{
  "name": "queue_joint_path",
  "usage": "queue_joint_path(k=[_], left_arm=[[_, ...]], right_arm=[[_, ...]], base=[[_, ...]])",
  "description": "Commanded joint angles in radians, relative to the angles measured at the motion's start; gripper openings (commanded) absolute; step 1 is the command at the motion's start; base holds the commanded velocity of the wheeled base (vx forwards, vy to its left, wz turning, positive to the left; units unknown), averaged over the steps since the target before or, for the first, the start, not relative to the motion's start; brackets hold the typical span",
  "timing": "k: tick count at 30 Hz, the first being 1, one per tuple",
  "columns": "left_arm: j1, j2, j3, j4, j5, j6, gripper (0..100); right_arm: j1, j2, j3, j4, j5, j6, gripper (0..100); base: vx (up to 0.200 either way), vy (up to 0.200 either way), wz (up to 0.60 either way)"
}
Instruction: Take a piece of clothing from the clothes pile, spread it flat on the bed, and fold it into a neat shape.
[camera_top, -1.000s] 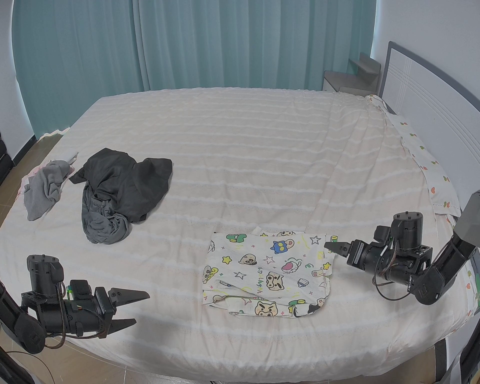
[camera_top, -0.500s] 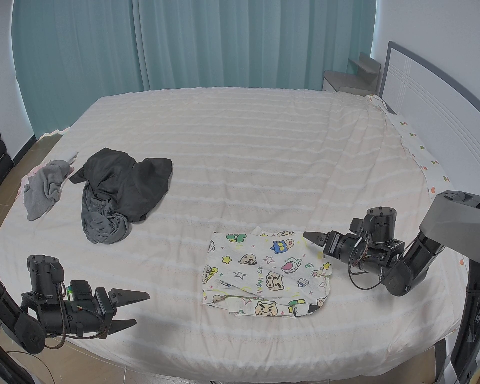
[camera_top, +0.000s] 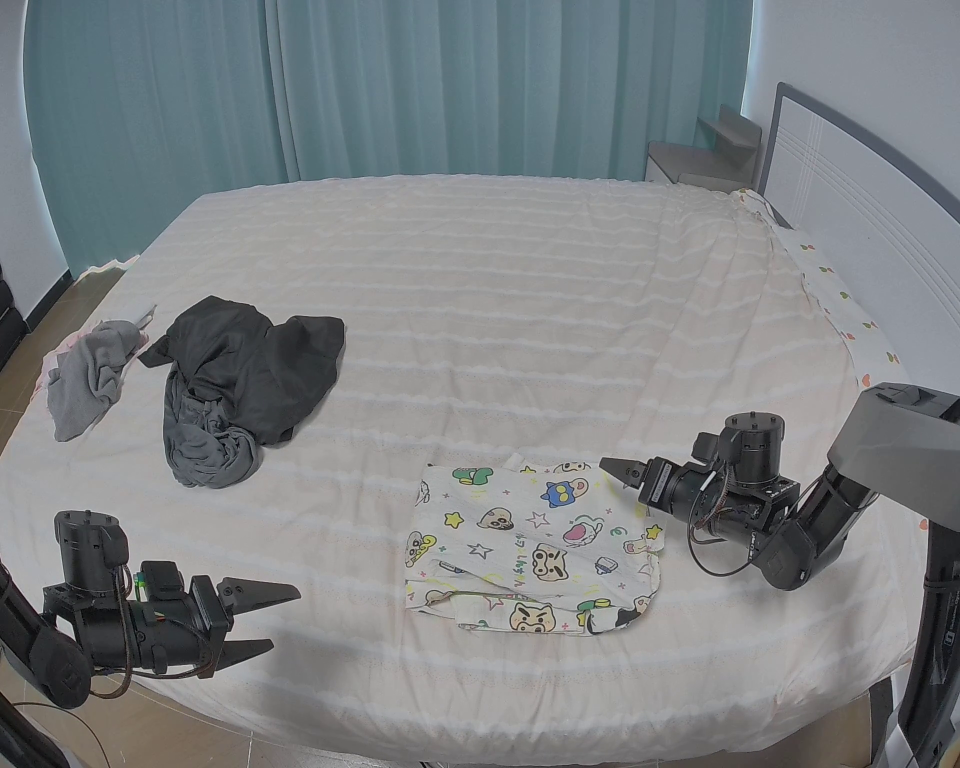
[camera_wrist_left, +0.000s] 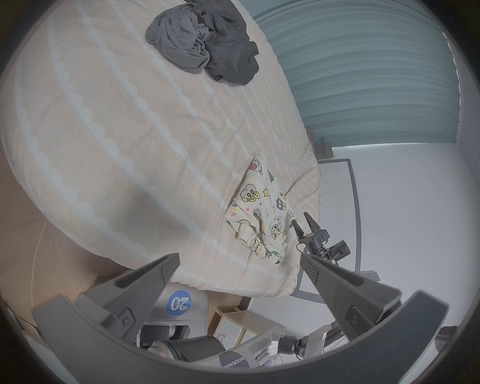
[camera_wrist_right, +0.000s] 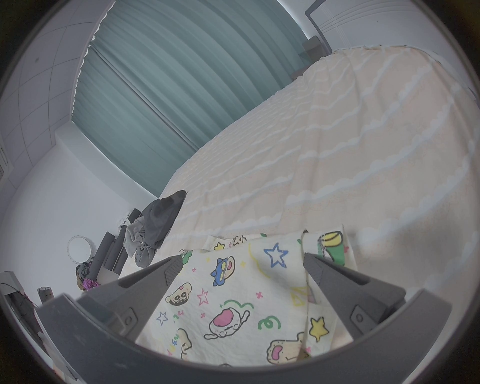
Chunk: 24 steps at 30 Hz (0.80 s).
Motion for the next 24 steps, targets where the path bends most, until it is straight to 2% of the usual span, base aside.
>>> queue_joint_path(k=[1, 12, 24], left_arm=[[0.0, 0.002, 0.0, 0.0, 0.0, 0.0, 100], [0.0, 0.002, 0.0, 0.0, 0.0, -0.002, 100], [0.0, 0.004, 0.002, 0.001, 0.0, -0.002, 100]], right_arm=[[0.0, 0.047, -0.048, 0.005, 0.0, -0.002, 100], [-0.026, 0.058, -0.048, 0.003, -0.004, -0.005, 100], [-0.004, 0.113, -0.102, 0.008, -0.004, -0.008, 100]], base=[[0.0, 0.0, 0.0], [0.0, 0.0, 0.0], [0.0, 0.0, 0.0]])
